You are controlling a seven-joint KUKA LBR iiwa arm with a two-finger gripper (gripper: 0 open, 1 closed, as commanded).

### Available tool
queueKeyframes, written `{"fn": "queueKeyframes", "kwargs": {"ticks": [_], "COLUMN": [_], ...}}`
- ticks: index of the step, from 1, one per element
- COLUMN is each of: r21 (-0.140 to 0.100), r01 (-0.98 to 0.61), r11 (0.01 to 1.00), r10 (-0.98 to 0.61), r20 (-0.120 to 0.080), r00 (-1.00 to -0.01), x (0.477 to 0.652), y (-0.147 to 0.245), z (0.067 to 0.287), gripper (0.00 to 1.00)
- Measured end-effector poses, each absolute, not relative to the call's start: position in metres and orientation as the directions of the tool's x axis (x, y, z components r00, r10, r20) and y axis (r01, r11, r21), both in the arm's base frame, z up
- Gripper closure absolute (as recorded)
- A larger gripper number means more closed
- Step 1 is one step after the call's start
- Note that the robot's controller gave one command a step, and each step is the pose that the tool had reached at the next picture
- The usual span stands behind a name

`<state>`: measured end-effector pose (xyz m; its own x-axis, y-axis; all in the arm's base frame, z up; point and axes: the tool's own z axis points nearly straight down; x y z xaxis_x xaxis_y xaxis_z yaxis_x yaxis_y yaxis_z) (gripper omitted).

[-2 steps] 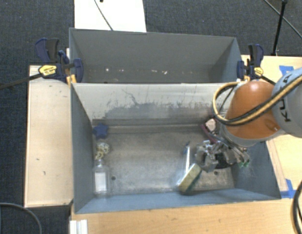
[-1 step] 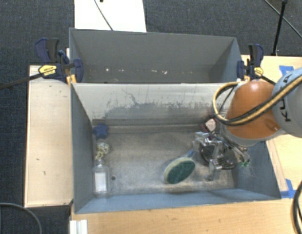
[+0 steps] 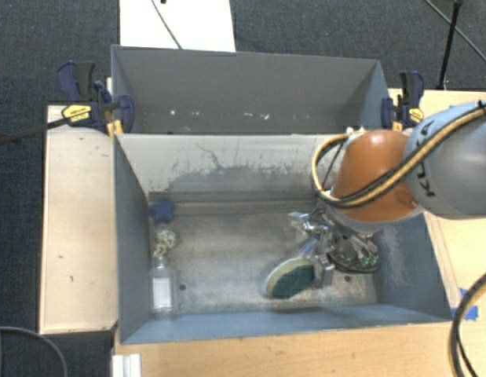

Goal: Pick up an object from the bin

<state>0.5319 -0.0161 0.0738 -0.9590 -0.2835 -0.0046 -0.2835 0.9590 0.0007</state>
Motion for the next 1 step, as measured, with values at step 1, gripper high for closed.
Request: {"fn": "queueKeyframes", "kwargs": {"ticks": [1], "r21": [0.0], "r01": [-0.282], "r11": [0.96], "r10": [-0.282], "r20": [-0.005], "r00": [-0.96], "x": [0.5318], "y": [-0.0175], "z": [0.0743], "gripper": [1.0]}}
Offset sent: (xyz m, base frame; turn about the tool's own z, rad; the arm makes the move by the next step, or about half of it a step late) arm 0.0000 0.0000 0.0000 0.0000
